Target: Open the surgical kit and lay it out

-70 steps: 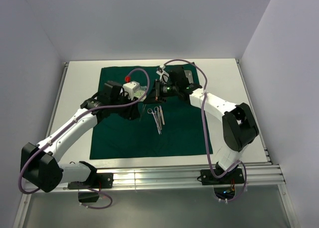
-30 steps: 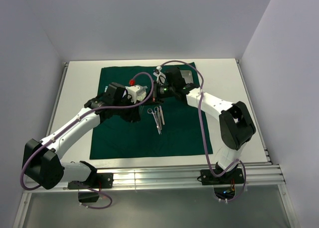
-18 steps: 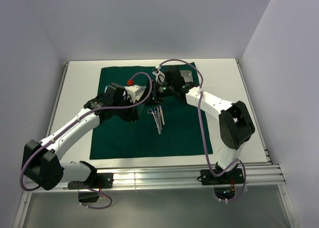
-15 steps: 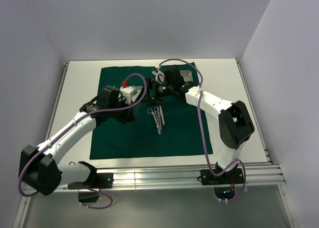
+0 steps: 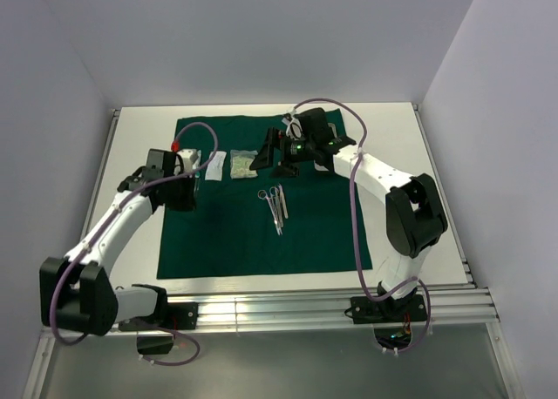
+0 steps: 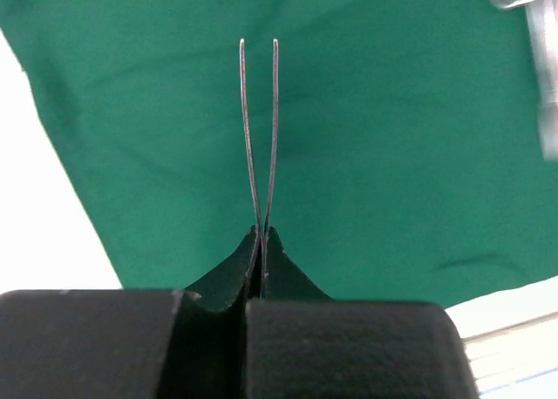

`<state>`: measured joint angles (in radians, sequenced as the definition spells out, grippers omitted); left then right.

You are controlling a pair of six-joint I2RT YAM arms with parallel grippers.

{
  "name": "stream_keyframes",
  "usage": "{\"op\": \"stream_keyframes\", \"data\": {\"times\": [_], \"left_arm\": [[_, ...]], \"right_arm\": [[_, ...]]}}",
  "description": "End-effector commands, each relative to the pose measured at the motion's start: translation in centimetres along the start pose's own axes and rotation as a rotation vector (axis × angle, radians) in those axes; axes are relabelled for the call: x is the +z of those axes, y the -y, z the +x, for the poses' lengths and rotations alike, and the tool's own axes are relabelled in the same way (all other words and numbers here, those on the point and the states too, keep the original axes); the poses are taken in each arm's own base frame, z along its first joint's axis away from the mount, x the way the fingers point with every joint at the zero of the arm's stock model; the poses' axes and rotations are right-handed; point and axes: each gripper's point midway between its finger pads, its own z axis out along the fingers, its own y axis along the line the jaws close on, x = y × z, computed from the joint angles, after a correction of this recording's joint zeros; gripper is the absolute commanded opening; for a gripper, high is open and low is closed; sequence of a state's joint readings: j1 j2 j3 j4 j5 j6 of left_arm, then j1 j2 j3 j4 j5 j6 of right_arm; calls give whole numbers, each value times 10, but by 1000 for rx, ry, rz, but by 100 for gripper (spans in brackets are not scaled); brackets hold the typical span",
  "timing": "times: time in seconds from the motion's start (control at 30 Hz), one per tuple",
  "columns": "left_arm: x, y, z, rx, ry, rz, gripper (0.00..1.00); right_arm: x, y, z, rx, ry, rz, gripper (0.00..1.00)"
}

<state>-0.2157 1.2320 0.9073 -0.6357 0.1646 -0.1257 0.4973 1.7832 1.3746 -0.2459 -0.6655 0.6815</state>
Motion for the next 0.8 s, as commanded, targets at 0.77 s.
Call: {"op": "stream_keyframes", "data": {"times": [0.77], "left_arm": [[41,-59,40,-211,-357,-182,0]], "right_arm": [[3,3,-8,-41,16,27,99]]}}
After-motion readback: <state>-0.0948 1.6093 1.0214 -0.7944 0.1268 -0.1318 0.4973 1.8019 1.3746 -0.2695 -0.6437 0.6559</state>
